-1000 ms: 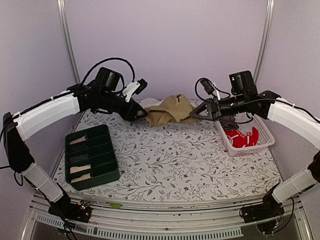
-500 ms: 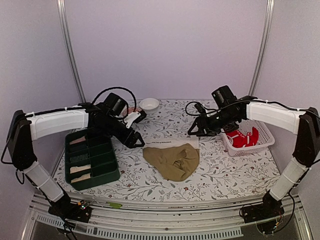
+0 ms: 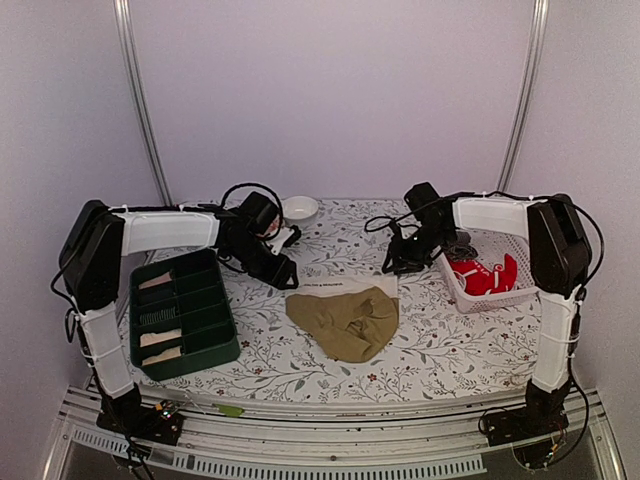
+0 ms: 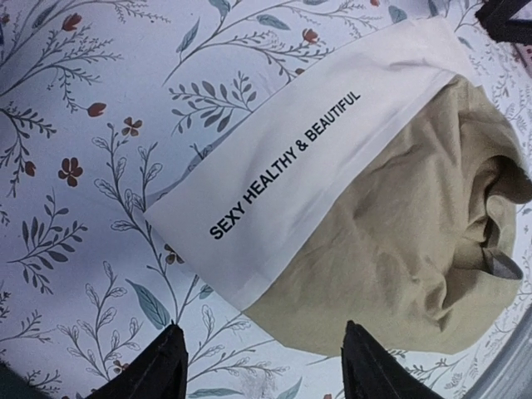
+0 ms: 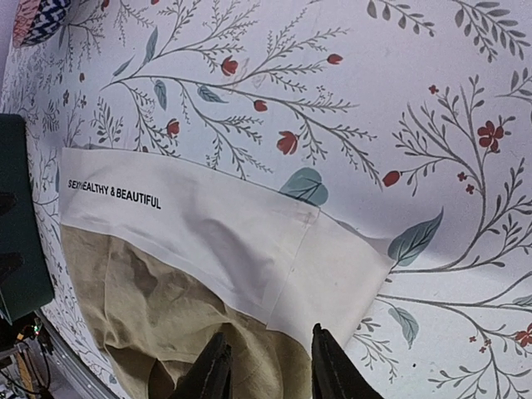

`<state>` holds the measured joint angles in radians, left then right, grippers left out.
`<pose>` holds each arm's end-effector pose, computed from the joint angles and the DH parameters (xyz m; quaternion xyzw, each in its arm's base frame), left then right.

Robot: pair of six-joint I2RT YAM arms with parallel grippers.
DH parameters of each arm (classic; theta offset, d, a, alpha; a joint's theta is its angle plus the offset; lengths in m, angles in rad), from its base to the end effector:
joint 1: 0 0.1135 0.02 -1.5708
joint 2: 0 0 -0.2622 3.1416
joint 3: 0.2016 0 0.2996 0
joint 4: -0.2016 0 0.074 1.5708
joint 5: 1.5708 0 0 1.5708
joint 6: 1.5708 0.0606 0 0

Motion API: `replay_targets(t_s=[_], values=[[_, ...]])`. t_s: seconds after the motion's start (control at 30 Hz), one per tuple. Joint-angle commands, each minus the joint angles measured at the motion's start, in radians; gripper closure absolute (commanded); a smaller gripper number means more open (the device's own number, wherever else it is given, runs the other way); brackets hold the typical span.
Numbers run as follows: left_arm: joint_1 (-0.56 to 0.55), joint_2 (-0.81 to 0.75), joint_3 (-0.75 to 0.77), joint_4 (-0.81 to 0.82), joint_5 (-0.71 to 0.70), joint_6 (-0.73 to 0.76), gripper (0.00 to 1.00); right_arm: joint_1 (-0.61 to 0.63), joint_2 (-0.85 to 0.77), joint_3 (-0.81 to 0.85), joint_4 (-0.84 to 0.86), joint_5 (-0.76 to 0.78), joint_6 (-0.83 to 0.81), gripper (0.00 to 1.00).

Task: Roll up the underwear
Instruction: Turn over the underwear at the center of the board, then pick up the underwear from the center of the board.

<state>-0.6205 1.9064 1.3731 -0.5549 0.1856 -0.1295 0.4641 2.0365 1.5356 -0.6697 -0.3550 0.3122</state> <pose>0.3609 -0.2717 0.1452 0.2565 0.9325 -0.1709 0.1884 0.4153 0.2314 0.1390 -0.1082 0.9592 0.2342 0.1156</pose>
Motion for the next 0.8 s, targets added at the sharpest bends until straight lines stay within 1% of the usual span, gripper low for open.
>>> replay_targets(t_s=[0.0, 0.23, 0.37, 0.5, 0.53, 0.63, 0.67, 0.77], values=[[0.011, 0.001, 0.018, 0.006, -0.018, -0.026, 0.36, 0.008, 0.060, 0.058, 0.024, -0.004, 0.027, 0.68], [0.017, -0.013, 0.000, 0.011, -0.025, -0.024, 0.35, 0.024, 0.165, 0.167, -0.008, 0.022, 0.041, 0.70], [0.019, -0.024, -0.009, 0.012, -0.040, -0.021, 0.34, 0.047, 0.218, 0.192, -0.038, 0.082, 0.029, 0.70], [0.024, -0.034, -0.015, 0.013, -0.055, -0.017, 0.34, 0.079, 0.259, 0.210, -0.067, 0.145, 0.020, 0.73], [0.025, -0.036, -0.015, 0.013, -0.059, -0.016, 0.34, 0.086, 0.261, 0.210, -0.067, 0.160, 0.018, 0.76], [0.029, -0.042, -0.024, 0.013, -0.071, -0.014, 0.34, 0.090, 0.246, 0.220, -0.070, 0.166, 0.017, 0.97], [0.031, -0.045, -0.027, 0.014, -0.076, -0.013, 0.34, 0.089, 0.235, 0.229, -0.073, 0.170, 0.017, 1.00], [0.045, -0.059, -0.050, 0.035, -0.063, -0.015, 0.33, 0.088, 0.168, 0.263, -0.081, 0.165, 0.004, 1.00]])
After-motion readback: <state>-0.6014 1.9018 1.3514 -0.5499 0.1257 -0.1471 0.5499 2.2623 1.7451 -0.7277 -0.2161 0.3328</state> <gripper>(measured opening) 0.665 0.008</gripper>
